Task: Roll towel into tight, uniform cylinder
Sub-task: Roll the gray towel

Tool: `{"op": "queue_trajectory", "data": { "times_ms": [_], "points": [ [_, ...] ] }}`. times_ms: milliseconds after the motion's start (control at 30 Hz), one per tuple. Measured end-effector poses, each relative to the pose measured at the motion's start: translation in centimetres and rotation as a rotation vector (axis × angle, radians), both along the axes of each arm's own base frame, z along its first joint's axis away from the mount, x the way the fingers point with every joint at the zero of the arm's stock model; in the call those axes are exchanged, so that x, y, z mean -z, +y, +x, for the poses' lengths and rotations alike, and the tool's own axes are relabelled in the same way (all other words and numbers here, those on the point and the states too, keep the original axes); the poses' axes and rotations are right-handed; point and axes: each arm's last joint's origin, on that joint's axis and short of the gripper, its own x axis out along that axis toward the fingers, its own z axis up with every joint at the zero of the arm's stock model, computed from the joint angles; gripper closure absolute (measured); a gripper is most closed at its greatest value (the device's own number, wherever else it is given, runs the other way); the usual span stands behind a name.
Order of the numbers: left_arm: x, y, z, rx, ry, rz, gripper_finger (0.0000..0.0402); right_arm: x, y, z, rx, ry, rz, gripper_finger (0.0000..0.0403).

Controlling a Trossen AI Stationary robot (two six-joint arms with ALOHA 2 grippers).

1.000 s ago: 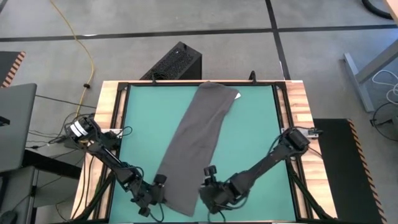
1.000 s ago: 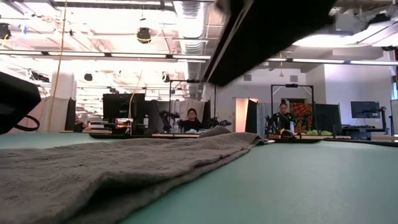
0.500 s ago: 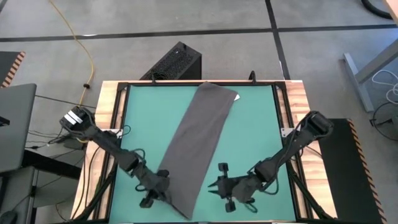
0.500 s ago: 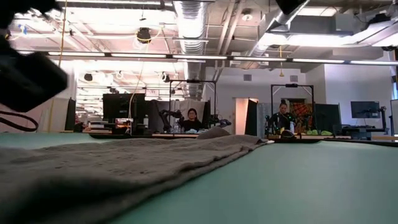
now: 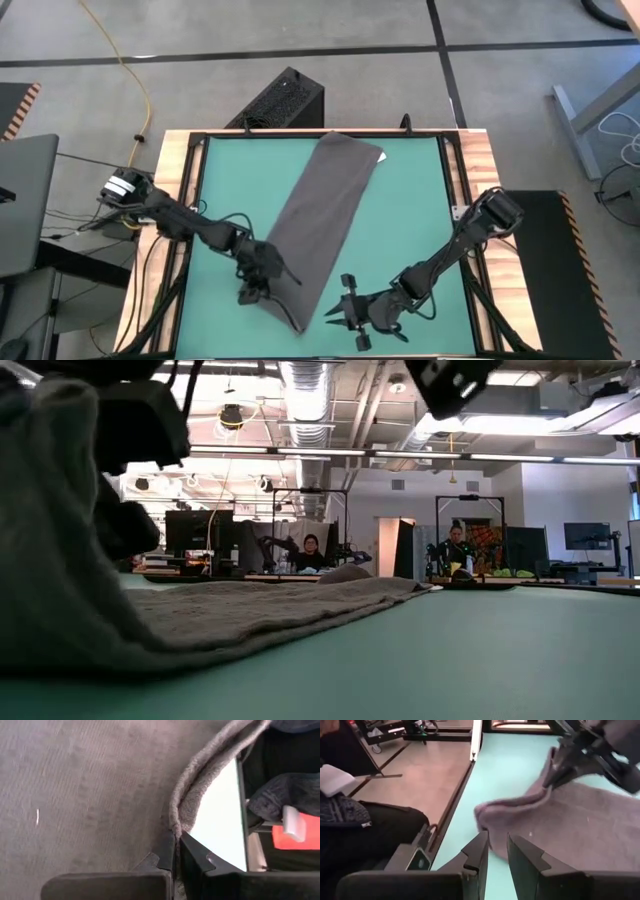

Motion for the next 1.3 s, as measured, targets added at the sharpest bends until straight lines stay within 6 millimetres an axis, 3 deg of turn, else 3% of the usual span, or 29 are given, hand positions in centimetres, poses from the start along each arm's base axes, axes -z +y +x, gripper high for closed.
{"op": "queue_trajectory", "data": {
  "times_ms": [267,467,667,833,1033,1300],
  "points": [
    [0.1,1.8,0.5,-0.004,-0.037,0.04,0.0401,-0.9,0.3,1.5,-0.052,-0.023,-0.007,0.0305],
    [1.4,2.4,1.0,-0.013,-0.017,0.081,0.0401,-1.2,0.5,3.6,-0.085,-0.047,-0.03,0.0305],
    [3.1,2.7,1.6,-0.005,0.008,0.085,0.0401,1.0,0.5,7.8,-0.059,0.054,-0.133,0.0305],
    [3.1,2.7,1.6,0.004,-0.001,0.091,0.0401,2.8,-1.2,10.0,0.029,0.185,-0.146,0.0305],
    [3.0,2.7,1.6,0.003,-0.017,0.107,0.0397,3.8,-2.4,10.3,0.083,0.255,-0.143,0.0305],
    [2.2,3.5,1.6,-0.023,-0.028,0.104,0.0361,4.8,-2.6,10.1,0.113,0.309,-0.165,0.0305]
  ]
}}
